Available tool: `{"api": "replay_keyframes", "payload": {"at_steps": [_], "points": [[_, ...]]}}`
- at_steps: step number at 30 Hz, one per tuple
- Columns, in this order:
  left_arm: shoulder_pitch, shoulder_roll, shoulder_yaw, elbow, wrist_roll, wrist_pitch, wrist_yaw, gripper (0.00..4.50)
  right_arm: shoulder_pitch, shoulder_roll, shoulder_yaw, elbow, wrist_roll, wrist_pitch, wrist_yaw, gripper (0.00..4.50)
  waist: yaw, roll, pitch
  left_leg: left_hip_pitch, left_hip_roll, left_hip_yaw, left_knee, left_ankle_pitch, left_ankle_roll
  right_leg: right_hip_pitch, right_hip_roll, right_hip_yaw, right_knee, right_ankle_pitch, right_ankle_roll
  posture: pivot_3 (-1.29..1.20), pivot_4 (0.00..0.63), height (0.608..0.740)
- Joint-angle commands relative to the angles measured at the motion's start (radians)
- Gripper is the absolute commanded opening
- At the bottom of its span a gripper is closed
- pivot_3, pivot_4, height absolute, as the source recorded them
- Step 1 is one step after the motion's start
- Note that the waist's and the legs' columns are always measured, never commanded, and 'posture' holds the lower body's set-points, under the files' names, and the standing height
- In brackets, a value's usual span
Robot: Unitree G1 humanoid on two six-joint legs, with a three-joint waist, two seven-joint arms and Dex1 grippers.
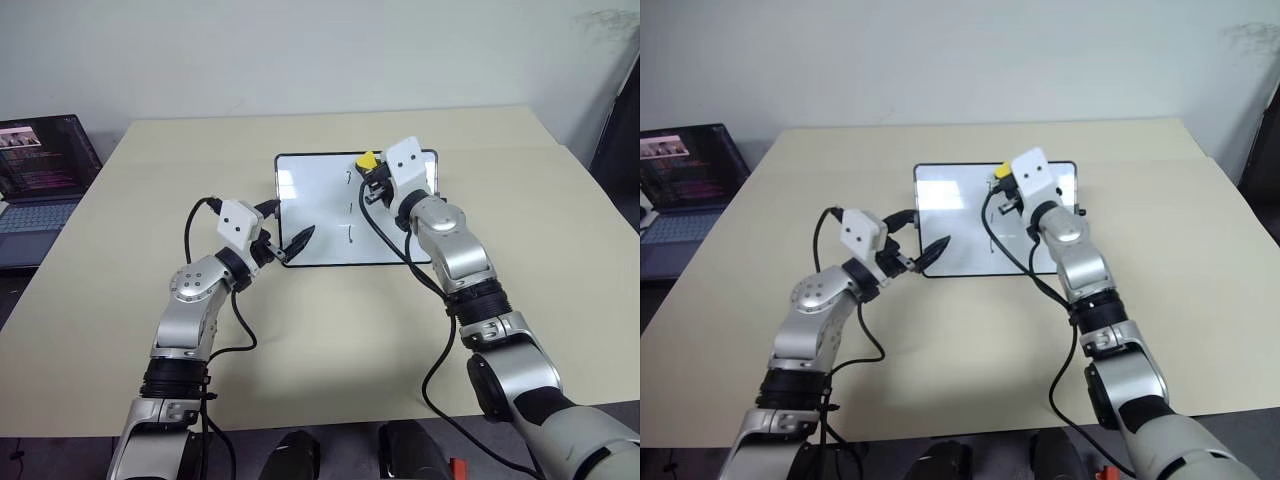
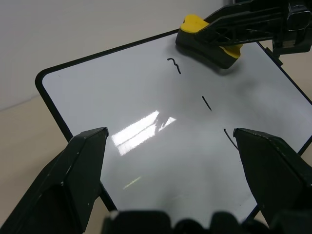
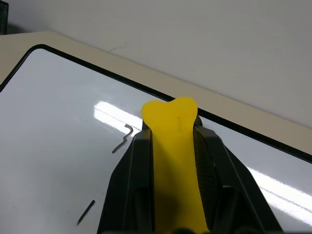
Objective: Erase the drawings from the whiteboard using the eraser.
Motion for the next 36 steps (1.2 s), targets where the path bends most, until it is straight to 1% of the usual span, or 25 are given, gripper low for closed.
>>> {"api": "replay_keyframes", "payload": {"at_steps": [1,19,26,36], "points": [[-0.009,0.009,0.020,-0.042,-0.012,-0.006,0.004,4.50,-0.044,0.005,-0.007,-0.014,-0.004,-0.022,0.000,0.83,0.000,0.000,0.000,0.000,0.000,0.000,0.000,0.000,0.000,0.000,0.000,0.000,0.000,0.000,0.000,0.00,0.150,0.740],[-0.003,0.003,0.011,-0.053,-0.013,-0.001,0.000,4.50,-0.050,0.011,-0.002,0.011,-0.006,-0.039,0.004,0.83,0.000,0.000,0.000,0.000,0.000,0.000,0.000,0.000,0.000,0.000,0.000,0.000,0.000,0.000,0.000,0.00,0.150,0.740],[-0.004,0.004,0.011,-0.055,-0.013,0.000,-0.004,4.50,-0.047,0.014,0.004,0.066,-0.015,-0.071,0.005,0.83,0.000,0.000,0.000,0.000,0.000,0.000,0.000,0.000,0.000,0.000,0.000,0.000,0.000,0.000,0.000,0.00,0.150,0.740],[-0.019,0.012,0.016,-0.048,-0.012,0.002,-0.007,4.50,-0.080,0.020,0.005,0.150,-0.036,-0.101,-0.004,0.83,-0.001,0.000,0.000,0.000,0.000,0.000,0.000,0.000,0.000,0.000,0.000,0.000,0.000,0.000,0.000,0.00,0.150,0.740]]}}
